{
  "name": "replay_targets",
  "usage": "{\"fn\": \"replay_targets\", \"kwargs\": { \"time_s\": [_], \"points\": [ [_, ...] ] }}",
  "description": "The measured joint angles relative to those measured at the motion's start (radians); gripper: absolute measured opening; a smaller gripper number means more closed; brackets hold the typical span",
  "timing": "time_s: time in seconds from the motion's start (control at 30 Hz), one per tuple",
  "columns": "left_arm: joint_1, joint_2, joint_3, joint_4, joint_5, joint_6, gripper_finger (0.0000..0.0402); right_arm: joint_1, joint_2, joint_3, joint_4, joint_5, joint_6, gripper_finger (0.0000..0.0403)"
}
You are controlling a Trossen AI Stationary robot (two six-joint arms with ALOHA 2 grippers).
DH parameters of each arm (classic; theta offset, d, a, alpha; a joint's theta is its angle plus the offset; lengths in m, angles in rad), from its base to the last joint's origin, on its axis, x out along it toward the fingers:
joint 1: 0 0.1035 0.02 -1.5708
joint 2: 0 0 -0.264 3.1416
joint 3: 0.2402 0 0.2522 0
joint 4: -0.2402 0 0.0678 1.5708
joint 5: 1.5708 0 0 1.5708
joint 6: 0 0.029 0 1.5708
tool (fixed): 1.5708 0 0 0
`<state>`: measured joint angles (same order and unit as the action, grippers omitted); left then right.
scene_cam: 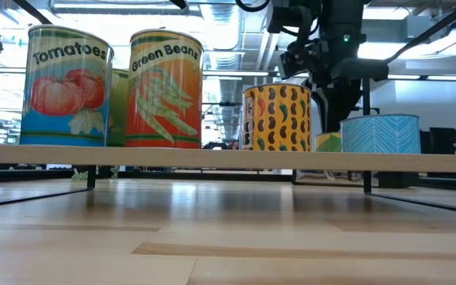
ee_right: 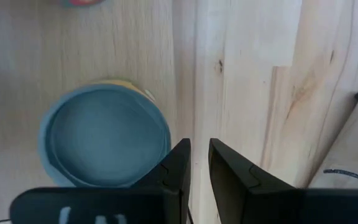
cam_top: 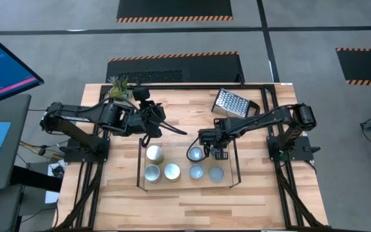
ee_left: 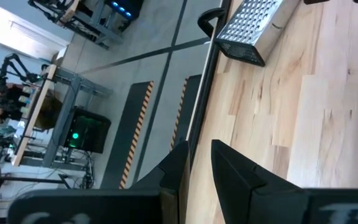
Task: Pick and place cans onto a shelf
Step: Put the canned mushrooms on the shelf
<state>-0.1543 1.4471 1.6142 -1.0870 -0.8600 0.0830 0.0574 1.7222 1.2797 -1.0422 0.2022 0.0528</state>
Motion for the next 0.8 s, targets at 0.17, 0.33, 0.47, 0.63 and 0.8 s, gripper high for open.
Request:
{"fn": "replay_targets", "kwargs": {
  "time_s": [0.17,0.33,0.47,0.63,0.8],
  "points": [
    [0.0,0.0,0.0,0.0,0.0,0.0,0.0057,0.0,0.0,0.0,0.001,0.0,0.0,0.0082],
    [0.0,0.0,0.0,0.0,0.0,0.0,0.0057,0.0,0.0,0.0,0.005,-0.02,0.0,0.0082],
    [0.0,0.0,0.0,-0.001,0.0,0.0,0.0057,0.0,0.0,0.0,0.004,-0.032,0.001,0.0082],
    [0.0,0.0,0.0,-0.001,0.0,0.0,0.0057,0.002,0.0,0.0,0.006,-0.048,0.001,0.0082],
    [0.0,0.0,0.0,-0.001,0.001,0.0,0.0057,0.002,0.0,0.0,0.005,-0.049,0.001,0.0082]
  ]
}}
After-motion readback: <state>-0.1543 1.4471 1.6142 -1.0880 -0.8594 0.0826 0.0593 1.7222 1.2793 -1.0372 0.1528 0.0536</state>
